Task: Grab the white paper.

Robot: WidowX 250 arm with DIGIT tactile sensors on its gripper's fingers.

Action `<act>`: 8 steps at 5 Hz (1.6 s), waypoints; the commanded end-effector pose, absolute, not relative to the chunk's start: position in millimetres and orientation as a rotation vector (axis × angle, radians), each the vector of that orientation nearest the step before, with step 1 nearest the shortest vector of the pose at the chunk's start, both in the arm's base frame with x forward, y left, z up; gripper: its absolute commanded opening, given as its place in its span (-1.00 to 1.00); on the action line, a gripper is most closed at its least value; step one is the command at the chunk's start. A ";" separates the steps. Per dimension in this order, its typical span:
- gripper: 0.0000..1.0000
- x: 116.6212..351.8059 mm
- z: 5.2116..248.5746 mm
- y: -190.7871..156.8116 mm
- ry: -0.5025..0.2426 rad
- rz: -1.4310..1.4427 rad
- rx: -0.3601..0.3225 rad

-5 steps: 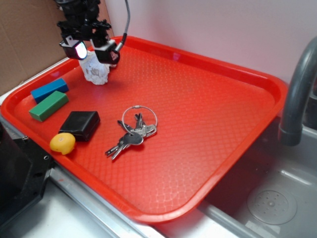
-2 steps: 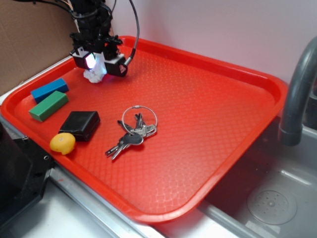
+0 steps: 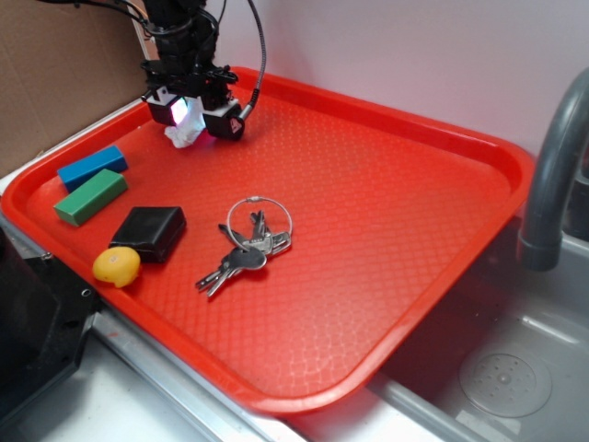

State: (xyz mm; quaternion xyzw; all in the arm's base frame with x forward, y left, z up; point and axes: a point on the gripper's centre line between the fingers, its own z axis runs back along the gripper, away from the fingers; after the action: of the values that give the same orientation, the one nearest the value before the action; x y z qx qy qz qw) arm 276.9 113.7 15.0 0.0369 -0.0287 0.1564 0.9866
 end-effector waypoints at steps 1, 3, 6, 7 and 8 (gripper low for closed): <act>-1.00 278.0 21.8 125.9 -0.072 0.330 0.104; -1.00 277.6 23.9 126.3 -0.076 0.335 0.110; -1.00 214.3 157.2 43.7 -0.229 0.135 0.069; -1.00 211.1 205.4 14.6 -0.206 0.184 0.150; -1.00 214.8 256.7 -5.5 -0.264 0.111 -0.013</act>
State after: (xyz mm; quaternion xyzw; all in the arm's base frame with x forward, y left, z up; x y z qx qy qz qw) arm 216.9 -18.4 238.6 -0.0047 -0.1024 0.0577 0.9931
